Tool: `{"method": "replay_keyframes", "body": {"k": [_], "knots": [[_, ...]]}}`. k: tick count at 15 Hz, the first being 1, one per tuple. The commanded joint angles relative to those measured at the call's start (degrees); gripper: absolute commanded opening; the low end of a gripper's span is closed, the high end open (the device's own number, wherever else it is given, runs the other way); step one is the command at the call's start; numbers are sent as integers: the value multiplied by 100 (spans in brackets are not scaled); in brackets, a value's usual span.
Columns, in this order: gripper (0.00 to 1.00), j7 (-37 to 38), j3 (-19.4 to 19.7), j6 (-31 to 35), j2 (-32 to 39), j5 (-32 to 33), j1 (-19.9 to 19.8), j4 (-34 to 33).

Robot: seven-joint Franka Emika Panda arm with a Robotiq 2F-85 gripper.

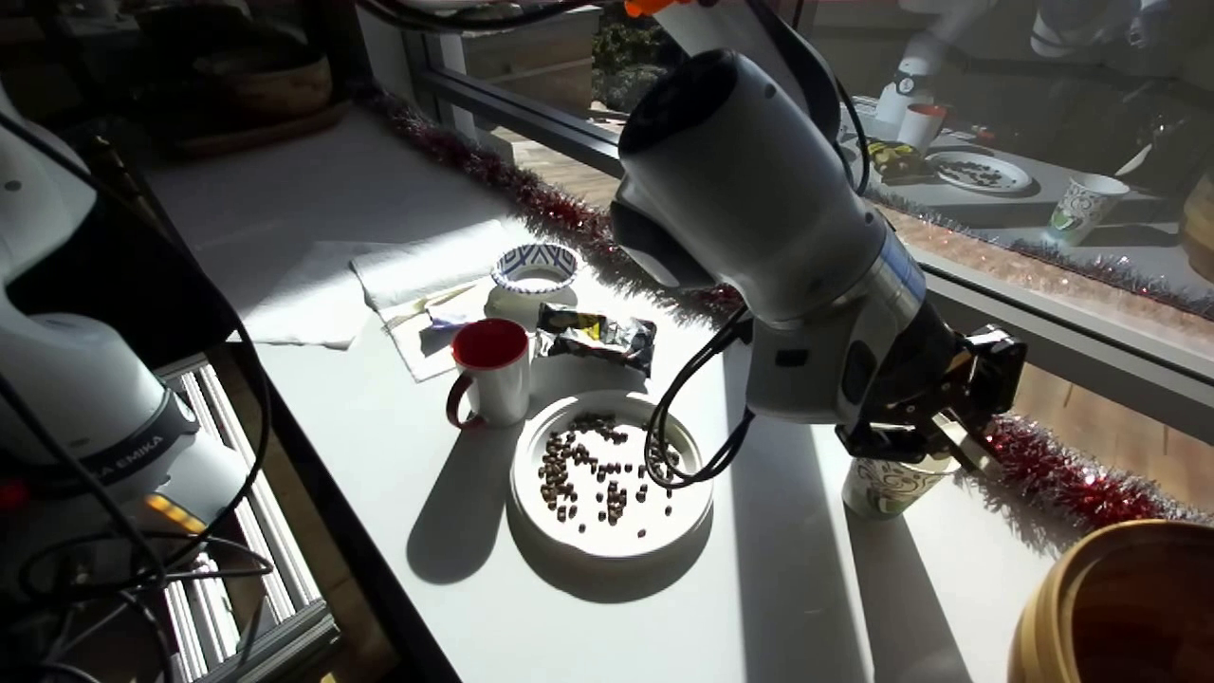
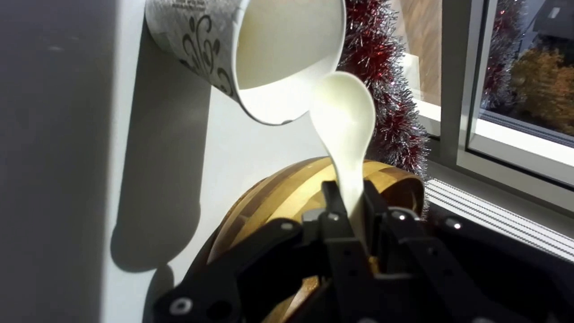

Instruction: Pick up the spoon, get some of the objects from the bowl and put them in the cup

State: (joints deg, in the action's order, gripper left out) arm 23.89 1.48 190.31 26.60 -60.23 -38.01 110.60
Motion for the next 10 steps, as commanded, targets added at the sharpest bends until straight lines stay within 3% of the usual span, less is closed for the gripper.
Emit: {"method": "replay_keyframes", "body": {"k": [1, 6, 10], "knots": [[3, -307, -915, 605, 9, 285, -698, -90], [3, -15, -1884, 1127, 113, 1195, -1528, 87], [3, -202, -1968, 633, -176, 1257, -1869, 382]]}}
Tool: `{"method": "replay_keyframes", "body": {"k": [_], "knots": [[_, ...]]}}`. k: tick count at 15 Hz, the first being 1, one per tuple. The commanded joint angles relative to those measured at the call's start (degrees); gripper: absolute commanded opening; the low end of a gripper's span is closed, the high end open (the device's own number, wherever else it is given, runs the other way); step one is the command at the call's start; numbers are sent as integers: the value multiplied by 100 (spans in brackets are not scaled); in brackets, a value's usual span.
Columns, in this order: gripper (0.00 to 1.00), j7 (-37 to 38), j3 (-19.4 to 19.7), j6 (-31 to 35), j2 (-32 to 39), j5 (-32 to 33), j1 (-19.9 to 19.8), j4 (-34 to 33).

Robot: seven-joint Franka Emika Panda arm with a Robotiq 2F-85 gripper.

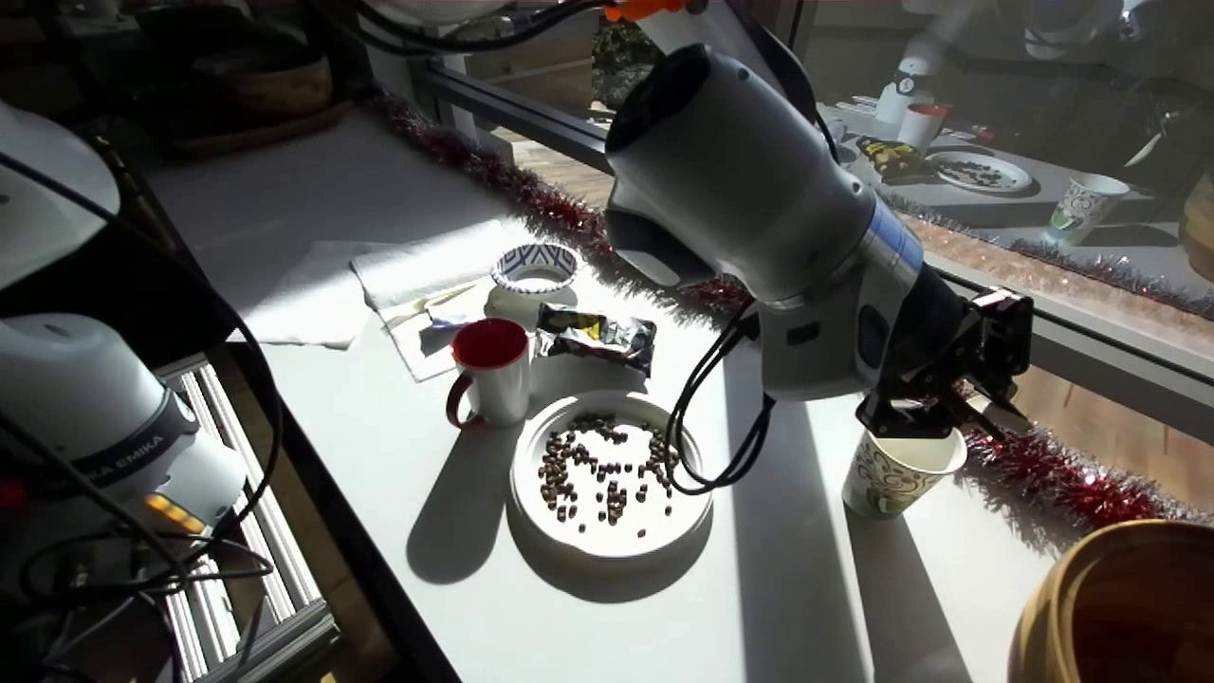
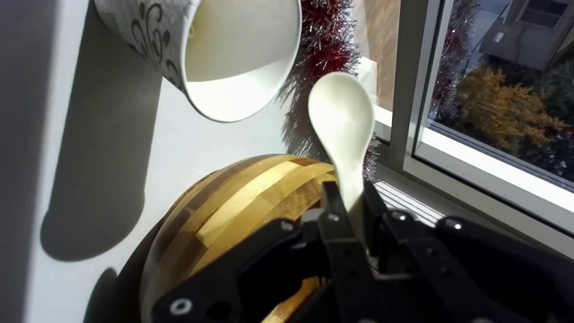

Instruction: Pick up the spoon, get some of the objects from the bowl and put them in the cup

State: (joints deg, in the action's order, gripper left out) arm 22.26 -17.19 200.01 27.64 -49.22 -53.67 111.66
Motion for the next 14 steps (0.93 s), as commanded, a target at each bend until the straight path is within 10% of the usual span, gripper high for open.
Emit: {"method": "replay_keyframes", "body": {"k": [1, 7, 14], "knots": [[3, 14, -215, -433, -380, 212, -480, 222], [3, -182, -1342, -2356, -1345, 6, -1844, 75], [3, -673, -1455, -5751, -2276, -100, -2539, 314]]}}
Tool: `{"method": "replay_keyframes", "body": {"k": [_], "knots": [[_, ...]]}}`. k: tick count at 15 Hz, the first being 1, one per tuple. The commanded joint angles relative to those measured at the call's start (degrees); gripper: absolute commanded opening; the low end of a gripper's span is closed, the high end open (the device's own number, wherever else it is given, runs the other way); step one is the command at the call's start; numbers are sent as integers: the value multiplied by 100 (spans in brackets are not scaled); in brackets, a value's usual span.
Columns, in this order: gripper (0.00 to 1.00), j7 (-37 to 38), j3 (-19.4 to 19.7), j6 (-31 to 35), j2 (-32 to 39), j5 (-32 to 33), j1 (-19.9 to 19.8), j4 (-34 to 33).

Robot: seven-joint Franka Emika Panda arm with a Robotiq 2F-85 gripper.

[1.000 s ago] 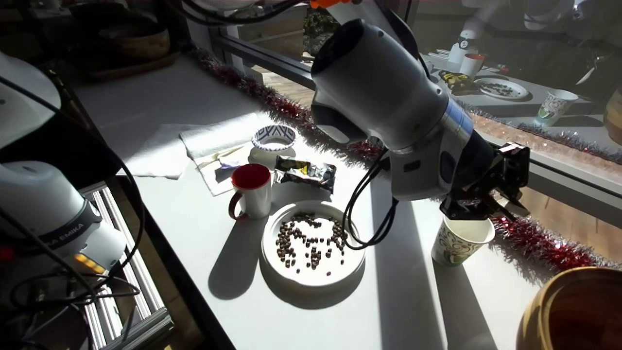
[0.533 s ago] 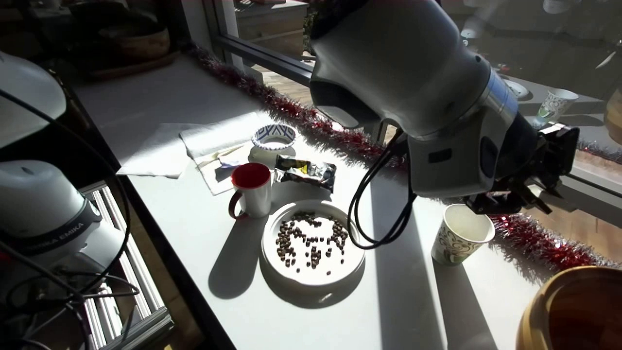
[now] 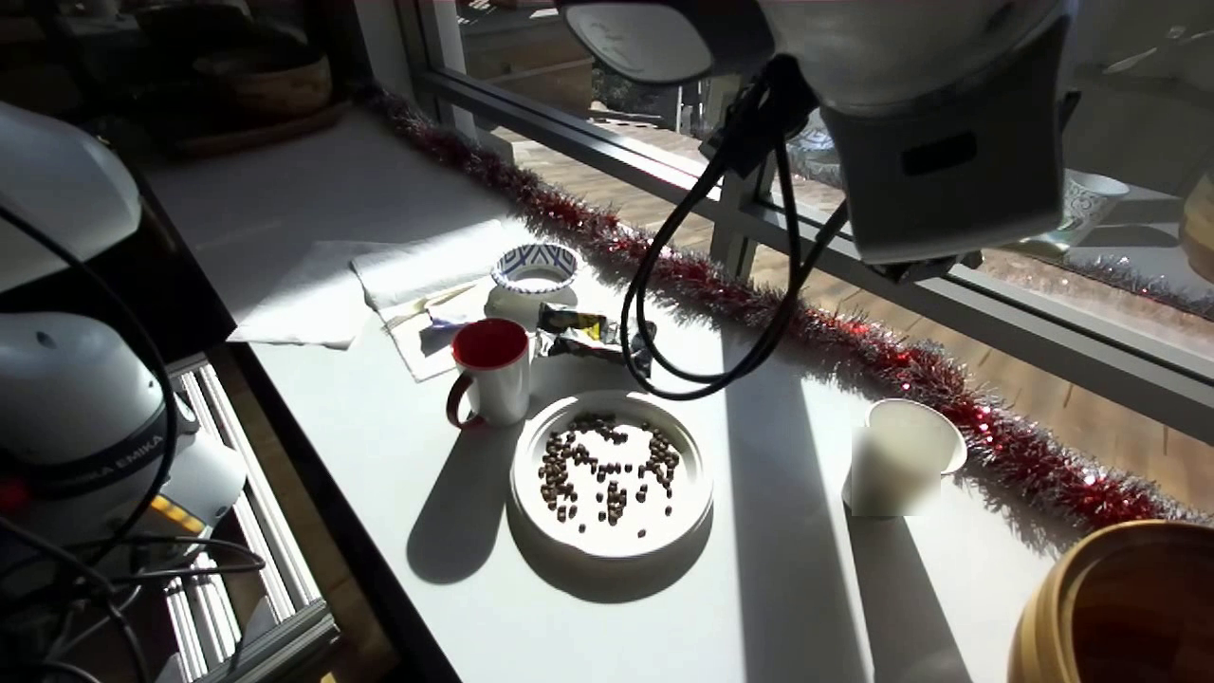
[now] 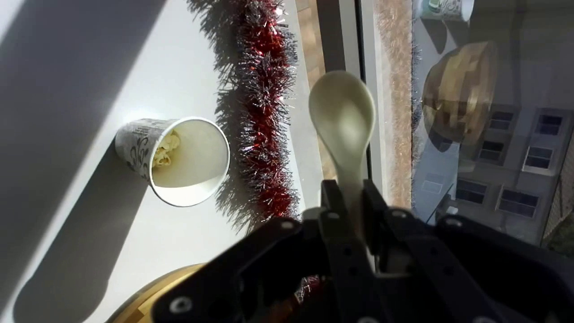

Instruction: Pick up the spoon, get some of the objects from the bowl and put them in the cup

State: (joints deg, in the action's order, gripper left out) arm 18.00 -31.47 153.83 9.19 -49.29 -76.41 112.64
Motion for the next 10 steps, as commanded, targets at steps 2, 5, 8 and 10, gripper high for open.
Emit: {"method": "replay_keyframes", "body": {"k": [2, 5, 8, 10], "knots": [[3, -209, 47, -2097, -444, 80, -330, 50], [14, -199, 1401, -2414, -377, -29, 996, -50], [14, -186, 2030, -2814, -373, 8, 1600, -73], [3, -182, 2059, -2818, -373, 11, 1654, -74]]}}
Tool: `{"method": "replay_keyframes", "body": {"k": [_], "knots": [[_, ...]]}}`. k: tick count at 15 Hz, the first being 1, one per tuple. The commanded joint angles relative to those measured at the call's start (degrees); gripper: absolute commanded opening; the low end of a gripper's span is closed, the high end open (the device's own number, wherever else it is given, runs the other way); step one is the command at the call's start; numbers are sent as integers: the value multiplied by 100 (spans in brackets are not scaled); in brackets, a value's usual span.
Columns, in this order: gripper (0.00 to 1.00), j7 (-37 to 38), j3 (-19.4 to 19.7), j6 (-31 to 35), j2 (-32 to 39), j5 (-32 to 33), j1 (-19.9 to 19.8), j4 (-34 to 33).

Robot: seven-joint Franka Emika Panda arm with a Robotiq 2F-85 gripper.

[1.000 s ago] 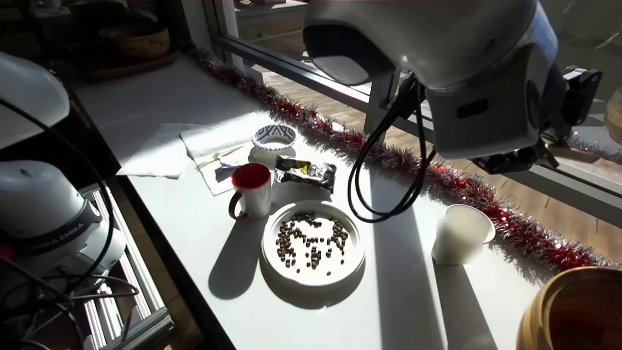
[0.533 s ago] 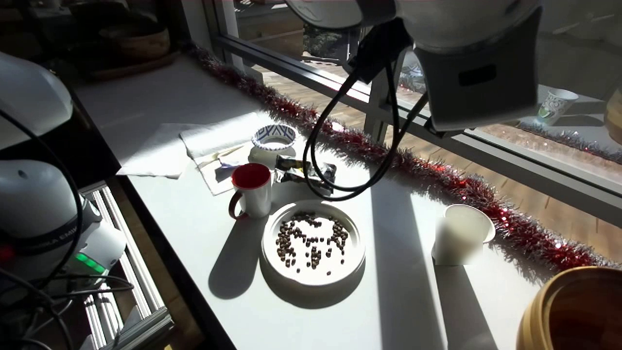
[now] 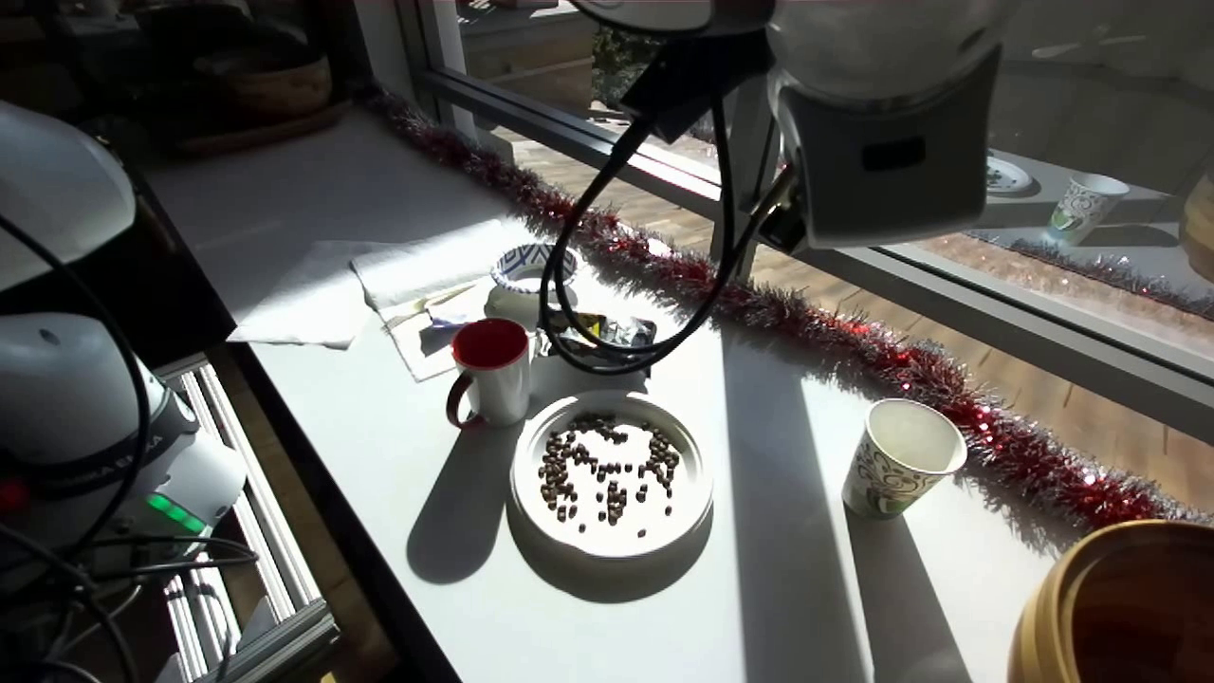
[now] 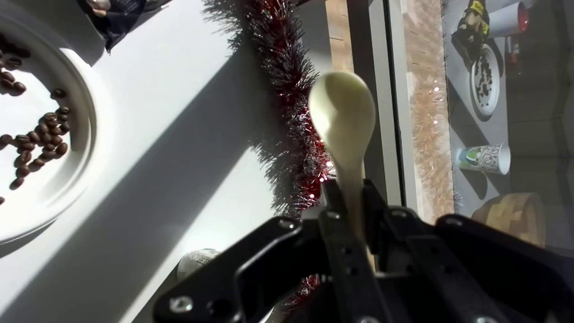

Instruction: Pick up the spoon, get some of the objects from the bowl and put them in the cup

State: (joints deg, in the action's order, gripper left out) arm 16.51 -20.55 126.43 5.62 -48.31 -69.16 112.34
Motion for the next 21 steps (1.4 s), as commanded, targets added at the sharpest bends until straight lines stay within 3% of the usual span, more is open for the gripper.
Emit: {"method": "replay_keyframes", "body": {"k": [1, 5, 9, 16, 21], "knots": [[3, -108, 1134, -202, 4, -50, 1070, -28], [3, -357, 2216, -760, 169, 106, 2086, -4], [3, -457, 2945, -1377, 489, 31, 2762, -23], [3, 201, 3492, -1198, 1248, -447, 3658, -64], [3, 553, 3728, -569, 1845, -791, 4144, -109]]}}
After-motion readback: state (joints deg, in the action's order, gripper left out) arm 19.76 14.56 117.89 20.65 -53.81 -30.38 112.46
